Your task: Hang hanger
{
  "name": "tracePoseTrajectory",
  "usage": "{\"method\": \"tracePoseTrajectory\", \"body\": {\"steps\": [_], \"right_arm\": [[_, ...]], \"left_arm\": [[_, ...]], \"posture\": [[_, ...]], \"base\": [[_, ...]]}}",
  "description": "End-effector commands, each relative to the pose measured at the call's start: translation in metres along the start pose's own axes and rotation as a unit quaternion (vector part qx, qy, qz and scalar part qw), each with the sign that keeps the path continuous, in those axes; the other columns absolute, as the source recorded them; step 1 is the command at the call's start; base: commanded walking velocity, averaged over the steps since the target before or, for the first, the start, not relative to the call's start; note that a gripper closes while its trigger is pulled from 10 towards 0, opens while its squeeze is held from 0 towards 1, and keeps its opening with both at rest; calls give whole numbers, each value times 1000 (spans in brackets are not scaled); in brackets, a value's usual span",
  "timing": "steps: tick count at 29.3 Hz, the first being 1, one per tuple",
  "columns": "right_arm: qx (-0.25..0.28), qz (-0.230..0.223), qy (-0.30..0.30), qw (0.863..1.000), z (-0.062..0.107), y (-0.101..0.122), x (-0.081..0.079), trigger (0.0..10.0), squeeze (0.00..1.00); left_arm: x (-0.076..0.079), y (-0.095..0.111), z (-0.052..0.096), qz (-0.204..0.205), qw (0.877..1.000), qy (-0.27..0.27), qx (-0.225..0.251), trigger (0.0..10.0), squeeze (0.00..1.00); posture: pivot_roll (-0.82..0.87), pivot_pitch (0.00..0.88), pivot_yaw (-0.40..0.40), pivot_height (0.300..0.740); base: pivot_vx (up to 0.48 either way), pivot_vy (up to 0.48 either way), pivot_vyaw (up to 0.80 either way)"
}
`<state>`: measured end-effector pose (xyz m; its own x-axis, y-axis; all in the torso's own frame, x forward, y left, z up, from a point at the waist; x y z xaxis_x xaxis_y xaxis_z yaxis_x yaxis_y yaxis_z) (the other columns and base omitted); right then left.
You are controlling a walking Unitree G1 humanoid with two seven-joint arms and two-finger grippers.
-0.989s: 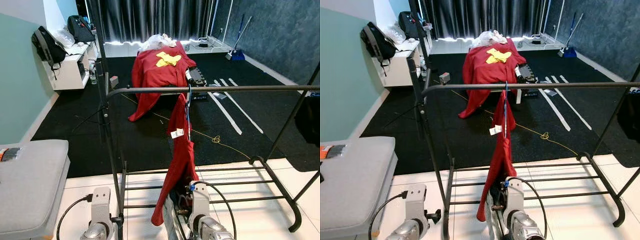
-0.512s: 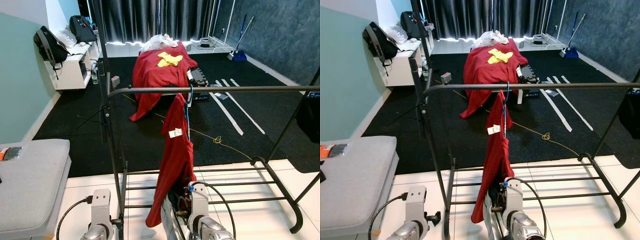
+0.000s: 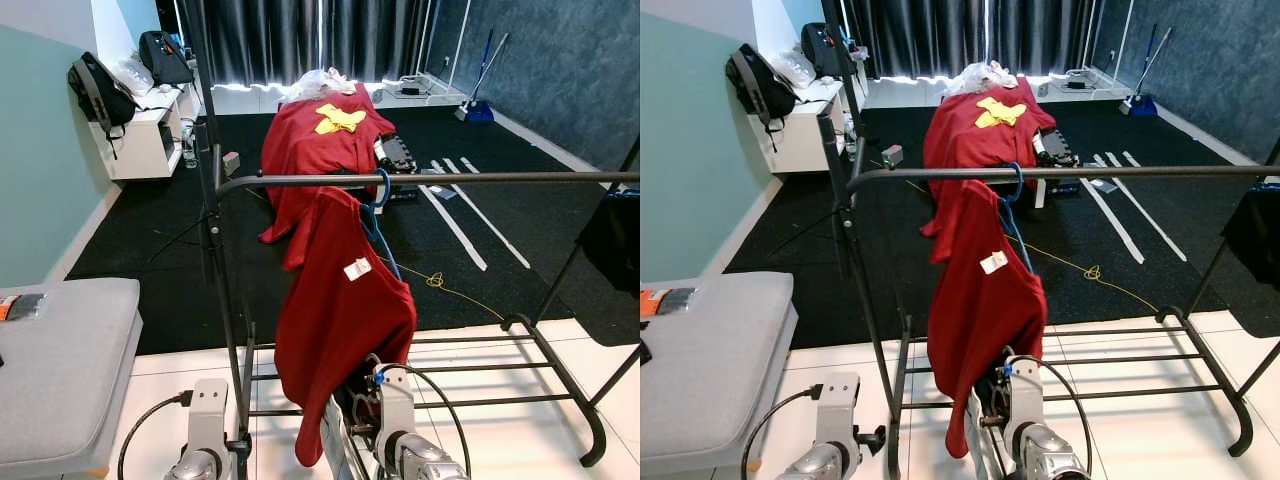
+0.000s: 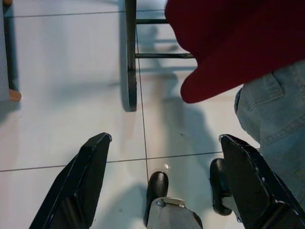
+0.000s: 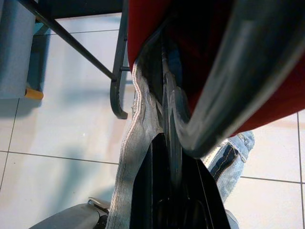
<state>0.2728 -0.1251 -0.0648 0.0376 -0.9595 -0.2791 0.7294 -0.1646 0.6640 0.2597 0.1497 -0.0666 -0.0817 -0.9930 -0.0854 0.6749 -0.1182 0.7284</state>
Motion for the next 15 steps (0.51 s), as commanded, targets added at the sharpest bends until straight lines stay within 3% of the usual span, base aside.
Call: {"method": "tracePoseTrajectory", "body": {"steps": [1, 11, 15], "right_arm": [[-3, 2, 7, 1000, 0, -2, -3, 10000, 0], [-1, 0, -2, 1000, 1, -5, 0, 10000, 0], [43, 46, -1, 998, 3, 12, 2, 10000, 0]], "left_arm": [[3, -4, 1, -6, 1000, -3, -7, 10000, 0], [-2, -11, 2, 9, 1000, 9, -17, 10000, 0], [5, -12, 4, -14, 1000, -6, -8, 10000, 0]], "posture": [[79, 0, -31, 740], [72, 0, -36, 740], [65, 2, -24, 740]], "base": [[0, 0, 0], [0, 0, 0], [0, 0, 0]]}}
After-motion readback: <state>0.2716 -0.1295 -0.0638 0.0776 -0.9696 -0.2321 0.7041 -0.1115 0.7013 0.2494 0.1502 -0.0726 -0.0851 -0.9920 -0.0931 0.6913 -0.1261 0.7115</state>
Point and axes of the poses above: a point about 5 cm out from each wrist's last joint towards the gripper, its own z axis pointing back from the gripper into the wrist, its own y axis along the axis of the wrist's last joint, x = y × z, the point moved 3 cm from there along -z, pointing out of the wrist towards the gripper, and after that the axes turned 9 degrees about -z, right-handed, at the moved point
